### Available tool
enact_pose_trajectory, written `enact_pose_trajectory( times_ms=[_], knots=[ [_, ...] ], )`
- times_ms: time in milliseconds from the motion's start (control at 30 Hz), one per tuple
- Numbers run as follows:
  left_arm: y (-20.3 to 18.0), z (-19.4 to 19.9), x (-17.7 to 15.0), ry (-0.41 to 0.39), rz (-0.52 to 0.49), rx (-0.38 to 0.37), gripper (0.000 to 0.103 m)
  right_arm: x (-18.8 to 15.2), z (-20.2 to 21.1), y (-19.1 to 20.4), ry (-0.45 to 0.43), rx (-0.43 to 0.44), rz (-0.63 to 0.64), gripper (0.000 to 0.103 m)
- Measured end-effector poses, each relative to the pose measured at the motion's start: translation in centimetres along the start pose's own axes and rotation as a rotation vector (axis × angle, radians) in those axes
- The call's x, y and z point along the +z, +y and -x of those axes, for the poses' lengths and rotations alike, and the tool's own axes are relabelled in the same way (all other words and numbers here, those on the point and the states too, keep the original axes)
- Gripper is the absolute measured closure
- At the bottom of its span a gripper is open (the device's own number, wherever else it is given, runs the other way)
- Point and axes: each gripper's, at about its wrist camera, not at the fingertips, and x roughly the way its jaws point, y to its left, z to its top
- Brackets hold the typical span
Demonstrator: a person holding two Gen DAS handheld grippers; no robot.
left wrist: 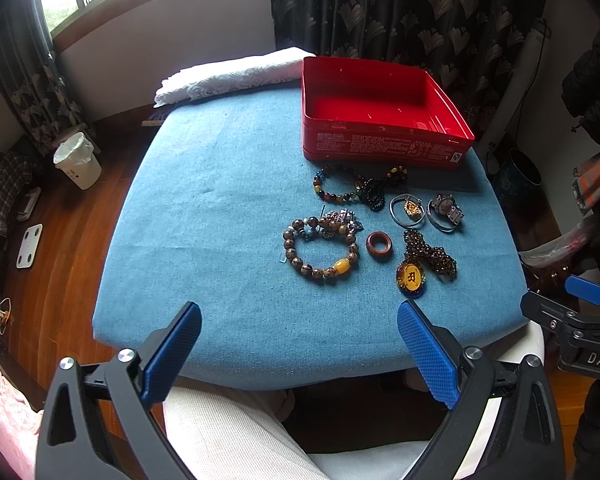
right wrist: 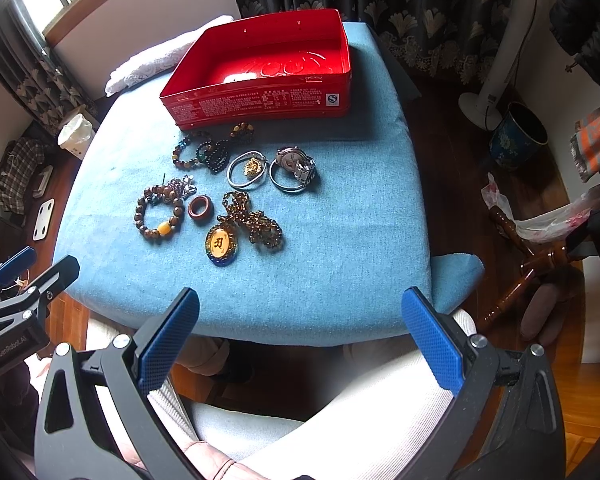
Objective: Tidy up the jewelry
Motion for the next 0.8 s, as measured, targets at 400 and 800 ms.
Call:
enact_pose_trajectory(
  times_ms=[400,800],
  knots=[
    [0.02,0.06,0.07,0.000,0.000,0.002,0.007,0.04,-0.01,0.01,0.000,0.000,-0.001,0.005],
    [0.03,0.05,0.07,0.001,0.002,0.001,0.007,0.12,-0.07,0.10,-0.001,0.002,-0.002,0.005]
  ],
)
